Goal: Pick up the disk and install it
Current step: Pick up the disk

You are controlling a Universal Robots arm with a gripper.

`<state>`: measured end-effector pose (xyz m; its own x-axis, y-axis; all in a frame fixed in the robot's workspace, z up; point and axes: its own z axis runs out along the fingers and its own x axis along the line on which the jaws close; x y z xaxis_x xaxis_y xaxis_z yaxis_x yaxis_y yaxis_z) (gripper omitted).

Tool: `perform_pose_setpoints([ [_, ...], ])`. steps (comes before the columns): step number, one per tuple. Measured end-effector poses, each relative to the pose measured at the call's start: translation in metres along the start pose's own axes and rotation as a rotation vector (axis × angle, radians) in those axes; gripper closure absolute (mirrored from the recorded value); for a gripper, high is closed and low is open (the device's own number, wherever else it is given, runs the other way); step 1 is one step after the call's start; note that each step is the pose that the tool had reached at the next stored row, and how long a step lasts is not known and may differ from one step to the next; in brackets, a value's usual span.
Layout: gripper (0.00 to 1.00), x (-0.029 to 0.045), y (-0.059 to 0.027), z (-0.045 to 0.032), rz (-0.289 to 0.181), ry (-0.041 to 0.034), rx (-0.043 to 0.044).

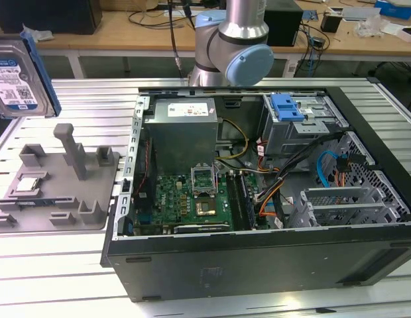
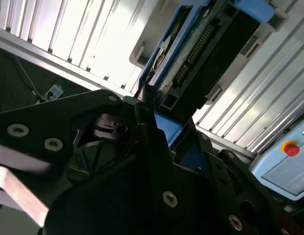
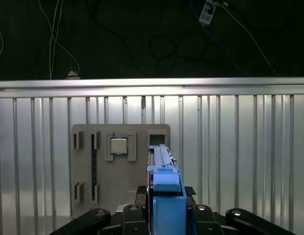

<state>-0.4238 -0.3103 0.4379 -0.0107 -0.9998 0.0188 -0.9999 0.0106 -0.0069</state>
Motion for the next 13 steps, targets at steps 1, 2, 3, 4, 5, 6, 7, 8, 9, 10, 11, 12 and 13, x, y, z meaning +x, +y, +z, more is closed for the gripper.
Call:
perform_pose_setpoints([
  [1, 0.63, 0.0002, -0.0001, -0.0081, -0.001, 0.0000, 0.0000],
  [2, 0.63, 0.0003, -0.0001, -0.0144, -0.002, 0.0000, 0.0000],
  [3, 0.63, 0.0003, -0.0002, -0.0175, -0.002, -0.0001, 0.0001],
  [4, 0.63, 0.0004, -0.0002, -0.0207, -0.002, 0.0000, 0.0000],
  [5, 0.63, 0.0006, -0.0003, -0.0294, -0.003, -0.0001, 0.0002],
  [6, 0.63, 0.0007, -0.0004, -0.0358, -0.004, 0.0000, 0.0001],
  [7, 0.63, 0.0007, -0.0005, -0.0395, -0.005, -0.0001, 0.0001],
  [8, 0.63, 0.0008, -0.0005, -0.0424, -0.005, -0.0001, 0.0001],
  [9, 0.63, 0.0009, -0.0006, -0.0470, -0.006, -0.0001, 0.0001],
  [10, 0.63, 0.0009, -0.0006, -0.0505, -0.007, -0.0001, 0.0001],
  [11, 0.63, 0.0010, -0.0006, -0.0520, -0.007, 0.0000, 0.0001],
  [12, 0.63, 0.0010, -0.0007, -0.0522, -0.007, -0.0001, 0.0003],
  [13, 0.63, 0.0010, -0.0006, -0.0523, -0.007, -0.0001, 0.0002],
])
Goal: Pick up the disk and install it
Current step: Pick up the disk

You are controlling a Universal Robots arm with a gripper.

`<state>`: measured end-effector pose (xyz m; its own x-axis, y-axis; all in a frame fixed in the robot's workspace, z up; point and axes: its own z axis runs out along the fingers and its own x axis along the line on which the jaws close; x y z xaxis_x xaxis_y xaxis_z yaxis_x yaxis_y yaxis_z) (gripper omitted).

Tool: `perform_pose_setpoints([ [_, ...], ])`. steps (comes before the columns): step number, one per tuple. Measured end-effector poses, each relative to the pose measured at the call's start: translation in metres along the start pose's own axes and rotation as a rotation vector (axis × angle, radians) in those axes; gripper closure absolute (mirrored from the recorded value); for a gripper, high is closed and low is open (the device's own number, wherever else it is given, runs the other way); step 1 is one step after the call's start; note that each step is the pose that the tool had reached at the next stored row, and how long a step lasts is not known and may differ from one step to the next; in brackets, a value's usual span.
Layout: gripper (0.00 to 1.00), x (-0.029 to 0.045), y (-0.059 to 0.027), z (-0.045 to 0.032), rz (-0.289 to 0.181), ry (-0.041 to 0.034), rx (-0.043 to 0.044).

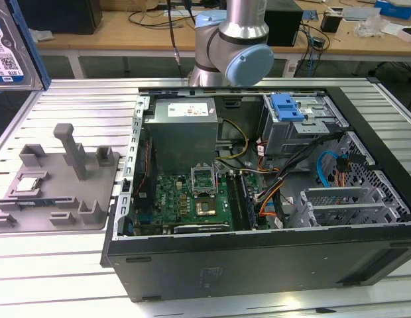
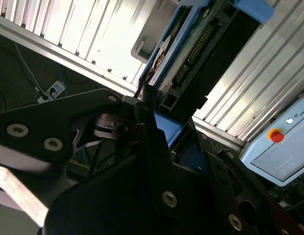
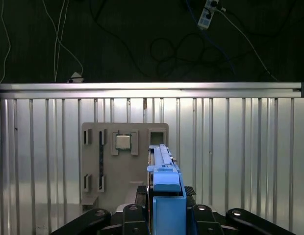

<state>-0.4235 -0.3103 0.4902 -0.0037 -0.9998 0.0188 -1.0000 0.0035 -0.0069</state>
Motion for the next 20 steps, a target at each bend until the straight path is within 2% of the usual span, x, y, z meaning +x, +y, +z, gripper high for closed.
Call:
perform_pose_setpoints([
  [7, 0.63, 0.0015, -0.0014, -0.0014, 0.000, -0.0001, 0.0002],
  [12, 0.63, 0.0077, -0.0132, -0.0028, 0.000, 0.0000, 0.0000],
  [16, 0.63, 0.0186, -0.0301, -0.0054, 0.000, -0.0001, 0.0000],
  [20, 0.63, 0.0316, -0.0544, -0.0076, 0.000, 0.0000, 0.0000],
])
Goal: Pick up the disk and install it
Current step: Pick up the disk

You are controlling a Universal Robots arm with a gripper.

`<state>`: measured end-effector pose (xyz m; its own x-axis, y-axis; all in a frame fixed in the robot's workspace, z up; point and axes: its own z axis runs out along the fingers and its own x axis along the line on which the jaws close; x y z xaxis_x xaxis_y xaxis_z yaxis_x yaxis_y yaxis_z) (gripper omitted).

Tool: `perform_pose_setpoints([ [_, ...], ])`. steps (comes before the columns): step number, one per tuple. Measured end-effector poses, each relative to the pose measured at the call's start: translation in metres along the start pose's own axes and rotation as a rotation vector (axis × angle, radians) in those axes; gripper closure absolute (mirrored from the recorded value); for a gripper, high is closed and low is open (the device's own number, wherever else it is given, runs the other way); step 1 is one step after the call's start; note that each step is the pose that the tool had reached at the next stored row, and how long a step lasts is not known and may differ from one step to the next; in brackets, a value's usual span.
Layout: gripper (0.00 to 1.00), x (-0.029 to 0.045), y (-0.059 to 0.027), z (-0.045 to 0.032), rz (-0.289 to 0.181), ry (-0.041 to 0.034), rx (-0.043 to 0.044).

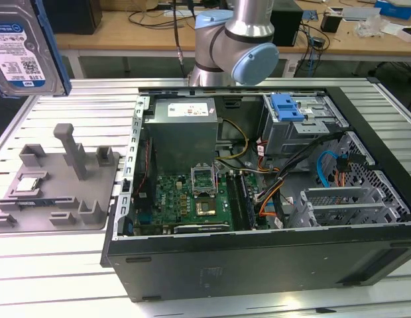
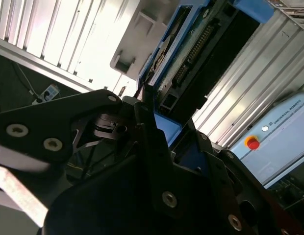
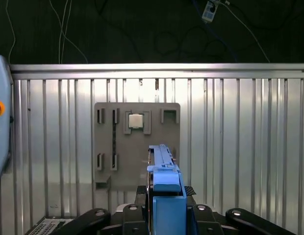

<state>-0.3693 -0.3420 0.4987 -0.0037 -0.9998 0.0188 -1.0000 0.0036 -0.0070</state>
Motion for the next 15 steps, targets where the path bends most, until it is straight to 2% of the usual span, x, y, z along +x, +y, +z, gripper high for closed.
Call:
perform_pose_setpoints([
  [6, 0.63, 0.0131, -0.0244, -0.0010, 0.000, 0.0000, -0.0001],
  [8, 0.63, 0.0230, -0.0416, -0.0013, 0.000, 0.0000, -0.0003],
  [13, 0.63, 0.0345, -0.0616, -0.0015, 0.000, 0.0000, -0.0004],
  [15, 0.63, 0.0427, -0.0749, -0.0013, 0.000, -0.0001, -0.0005],
])
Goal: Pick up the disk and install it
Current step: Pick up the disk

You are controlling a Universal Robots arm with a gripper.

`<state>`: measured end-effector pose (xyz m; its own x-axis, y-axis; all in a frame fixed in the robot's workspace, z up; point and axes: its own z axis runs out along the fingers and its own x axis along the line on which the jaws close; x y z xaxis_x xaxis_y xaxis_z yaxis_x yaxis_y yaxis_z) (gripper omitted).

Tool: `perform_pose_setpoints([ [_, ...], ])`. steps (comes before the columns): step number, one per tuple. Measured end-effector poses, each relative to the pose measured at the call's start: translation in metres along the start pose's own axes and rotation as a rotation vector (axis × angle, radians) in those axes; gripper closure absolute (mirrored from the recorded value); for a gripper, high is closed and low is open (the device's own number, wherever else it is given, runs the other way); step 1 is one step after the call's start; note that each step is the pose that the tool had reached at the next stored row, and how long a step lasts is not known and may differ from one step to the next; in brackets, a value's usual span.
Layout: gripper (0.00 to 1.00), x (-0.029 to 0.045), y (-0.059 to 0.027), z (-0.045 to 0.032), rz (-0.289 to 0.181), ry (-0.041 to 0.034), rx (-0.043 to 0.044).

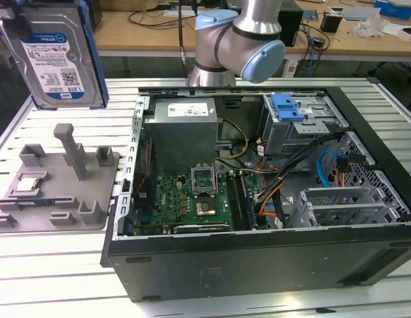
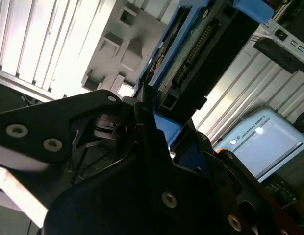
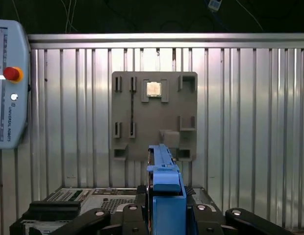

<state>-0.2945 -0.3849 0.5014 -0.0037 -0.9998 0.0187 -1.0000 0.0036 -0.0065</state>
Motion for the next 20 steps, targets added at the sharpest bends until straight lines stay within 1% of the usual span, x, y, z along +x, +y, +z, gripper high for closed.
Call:
perform_pose_setpoints([
  [2, 0.63, 0.0120, -0.0192, 0.0003, 0.000, 0.0000, -0.0002],
  [3, 0.63, 0.0203, -0.0327, 0.0004, 0.000, 0.0001, -0.0002],
  [5, 0.63, 0.0255, -0.0417, 0.0003, 0.000, 0.0002, -0.0004],
  [7, 0.63, 0.0326, -0.0545, 0.0002, 0.000, 0.0000, -0.0005],
  [9, 0.63, 0.0374, -0.0632, 0.0003, 0.000, -0.0001, -0.0006],
  [10, 0.63, 0.0425, -0.0731, 0.0002, 0.000, 0.0001, -0.0011],
  [12, 0.63, 0.0489, -0.0867, 0.0003, 0.000, 0.0001, -0.0016],
  [13, 0.63, 0.0528, -0.0956, 0.0003, 0.000, 0.0000, -0.0019],
  [15, 0.63, 0.0567, -0.1054, 0.0004, 0.000, 0.0000, -0.0023],
  [17, 0.63, 0.0615, -0.1175, 0.0005, 0.000, 0.0000, -0.0029],
  [18, 0.63, 0.0652, -0.1271, 0.0006, 0.000, 0.0001, -0.0033],
  [20, 0.63, 0.0689, -0.1372, 0.0008, 0.000, 0.0000, -0.0038],
])
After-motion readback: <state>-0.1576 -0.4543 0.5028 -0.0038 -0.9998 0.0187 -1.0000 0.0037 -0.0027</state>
